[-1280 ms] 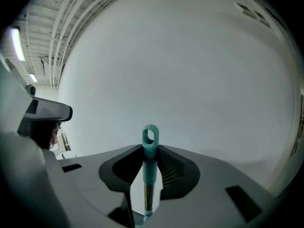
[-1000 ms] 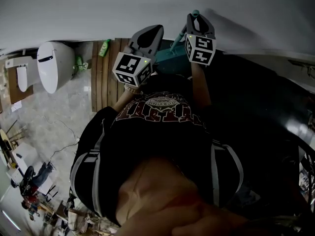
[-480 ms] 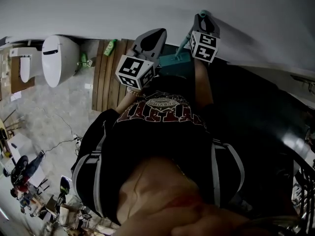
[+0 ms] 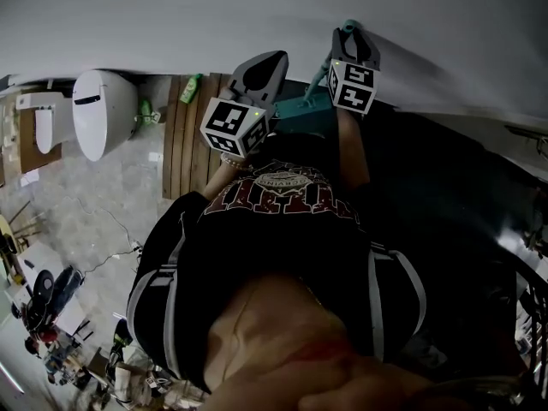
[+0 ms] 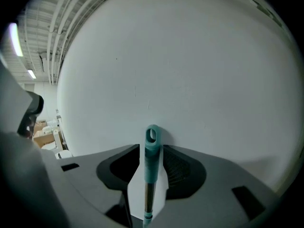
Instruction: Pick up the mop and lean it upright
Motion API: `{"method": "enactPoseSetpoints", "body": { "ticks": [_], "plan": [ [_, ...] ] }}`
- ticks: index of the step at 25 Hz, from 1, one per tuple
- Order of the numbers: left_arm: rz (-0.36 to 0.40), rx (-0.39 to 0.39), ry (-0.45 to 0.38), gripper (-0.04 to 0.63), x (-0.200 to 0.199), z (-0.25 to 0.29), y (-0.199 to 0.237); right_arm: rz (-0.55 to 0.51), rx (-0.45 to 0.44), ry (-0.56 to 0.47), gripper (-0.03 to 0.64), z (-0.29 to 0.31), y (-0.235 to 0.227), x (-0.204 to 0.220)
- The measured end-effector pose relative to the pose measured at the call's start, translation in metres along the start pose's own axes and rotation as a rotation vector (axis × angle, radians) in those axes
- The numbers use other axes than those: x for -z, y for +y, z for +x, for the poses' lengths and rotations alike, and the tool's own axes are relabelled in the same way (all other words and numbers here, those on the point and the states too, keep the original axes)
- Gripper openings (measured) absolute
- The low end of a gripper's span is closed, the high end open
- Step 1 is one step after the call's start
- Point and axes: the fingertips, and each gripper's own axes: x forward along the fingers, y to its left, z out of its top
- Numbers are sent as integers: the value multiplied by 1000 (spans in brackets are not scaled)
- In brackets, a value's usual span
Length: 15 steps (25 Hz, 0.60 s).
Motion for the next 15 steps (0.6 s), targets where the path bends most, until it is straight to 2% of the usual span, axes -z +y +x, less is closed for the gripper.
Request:
{"method": "enactPoseSetpoints", "body": {
  "ticks": [2, 7, 12, 14, 15],
  "plan": [
    [-1, 15, 4, 38, 0, 3, -3, 26, -12, -21, 158, -9, -1, -5],
    [-3, 44, 10, 38, 1, 7, -10, 35, 4, -56, 158, -34, -9, -13],
    [-4, 68, 17, 38, 4, 17, -19, 50, -22, -56, 150, -52, -16, -9],
    [-2, 81, 21, 38, 6, 24, -27, 52, -19, -71, 48, -62, -22, -10],
    [0, 88, 24, 38, 6, 28, -32, 56, -20, -79, 29, -67, -25, -11]
  ]
}}
